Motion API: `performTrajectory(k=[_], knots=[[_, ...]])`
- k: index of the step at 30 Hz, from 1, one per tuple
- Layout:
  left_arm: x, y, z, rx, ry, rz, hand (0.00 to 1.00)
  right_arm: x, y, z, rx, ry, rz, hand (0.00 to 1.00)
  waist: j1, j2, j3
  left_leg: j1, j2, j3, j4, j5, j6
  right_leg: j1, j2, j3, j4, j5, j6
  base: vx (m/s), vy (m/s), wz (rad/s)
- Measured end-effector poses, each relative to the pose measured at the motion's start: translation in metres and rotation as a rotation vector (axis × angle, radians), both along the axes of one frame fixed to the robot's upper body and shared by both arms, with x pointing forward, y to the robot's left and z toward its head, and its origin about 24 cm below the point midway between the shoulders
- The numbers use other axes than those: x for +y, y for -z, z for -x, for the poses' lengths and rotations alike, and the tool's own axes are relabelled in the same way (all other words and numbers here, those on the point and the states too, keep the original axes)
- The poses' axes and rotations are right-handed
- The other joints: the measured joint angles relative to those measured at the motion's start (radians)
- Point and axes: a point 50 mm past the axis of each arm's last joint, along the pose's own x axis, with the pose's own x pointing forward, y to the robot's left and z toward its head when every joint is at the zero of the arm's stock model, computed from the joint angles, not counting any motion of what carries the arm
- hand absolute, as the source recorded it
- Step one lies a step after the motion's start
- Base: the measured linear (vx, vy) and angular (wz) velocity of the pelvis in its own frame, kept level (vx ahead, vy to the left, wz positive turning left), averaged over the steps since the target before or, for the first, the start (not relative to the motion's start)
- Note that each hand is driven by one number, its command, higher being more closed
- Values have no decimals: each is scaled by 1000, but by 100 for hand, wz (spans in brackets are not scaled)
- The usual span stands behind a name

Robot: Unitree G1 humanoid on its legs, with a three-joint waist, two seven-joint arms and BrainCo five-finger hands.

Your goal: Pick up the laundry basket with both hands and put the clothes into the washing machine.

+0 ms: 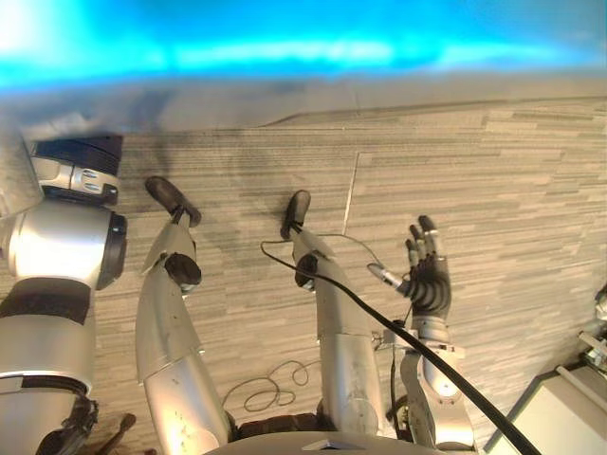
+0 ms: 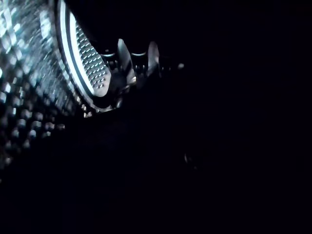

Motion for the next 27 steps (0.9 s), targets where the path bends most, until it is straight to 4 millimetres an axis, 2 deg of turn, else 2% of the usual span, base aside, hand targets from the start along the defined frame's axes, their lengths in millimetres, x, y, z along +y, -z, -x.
performTrajectory(k=[2, 5, 7, 9, 11, 12, 15, 19, 23, 25, 27], knots=[[3, -2, 0, -5, 107, 167, 0, 4, 2, -1, 16, -23, 2, 0, -2, -1, -1, 13, -2, 0, -6, 2, -2, 14, 0, -2, -5, 0, 0, -16, -42, 3], [5, -19, 7, -59, 301, 410, 0, 3, 6, -1, 49, -34, 31, 0, 0, -1, -2, 25, -6, 11, -47, 2, -18, 33, 4, -18, -43, 13, 6, -22, -46, 7], [4, -20, 6, -55, 437, 552, 0, 3, 9, -1, 71, -32, 33, 0, -16, 0, -2, 46, -5, 61, -97, 24, -15, 47, 5, -34, -79, 25, 8, 6, -65, 17], [7, -22, 6, -50, 422, 550, 0, 3, 10, -1, 79, -31, 42, 0, -10, 0, -2, 52, -7, 66, -108, 39, 2, 50, 8, -37, -86, 26, 7, 14, -88, 2], [13, -27, 10, -68, 292, 417, 0, 3, 9, -2, 73, -38, 61, 0, -2, 0, -2, 52, 6, 72, -99, 57, 17, 50, 21, -40, -88, 30, 2, 12, -94, -11], [14, -27, 10, -64, 247, 377, 0, 3, 8, -1, 69, -43, 66, 0, 2, 0, -2, 52, 12, 72, -97, 57, 17, 50, 25, -41, -88, 32, -1, 9, -94, -17], [36, -26, 13, -42, 26, 209, 0, 3, -8, 0, -1, -59, 80, 0, 5, -1, -2, 50, 43, 73, -82, 57, 16, 47, 48, -44, -85, 32, -12, -2, -133, -18], [60, -24, 18, -20, -71, 165, 0, 2, -10, 2, -10, -69, 75, 0, -8, 0, -2, 48, 56, 74, -75, 60, 11, 42, 58, -43, -80, 30, -22, -15, -89, -10], [79, -7, 18, -9, -79, 249, 0, 3, -10, 2, -8, -80, 76, 0, -19, 0, -2, 57, 65, 73, -62, 57, 7, 37, 56, -42, -49, 20, -36, -6, -77, -4], [88, 11, 17, -8, -51, 329, 0, 2, -9, 2, -4, -80, 81, 0, -19, 0, -2, 63, 69, 73, -60, 58, 5, 37, 57, -42, -38, 14, -40, -3, -78, -5], [107, 42, 16, 28, -48, 429, 0, 2, -3, 1, 24, -79, 99, 0, -15, 0, -2, 76, 73, 73, -60, 62, 1, 39, 57, -40, -17, 2, -48, -6, -85, 0]])
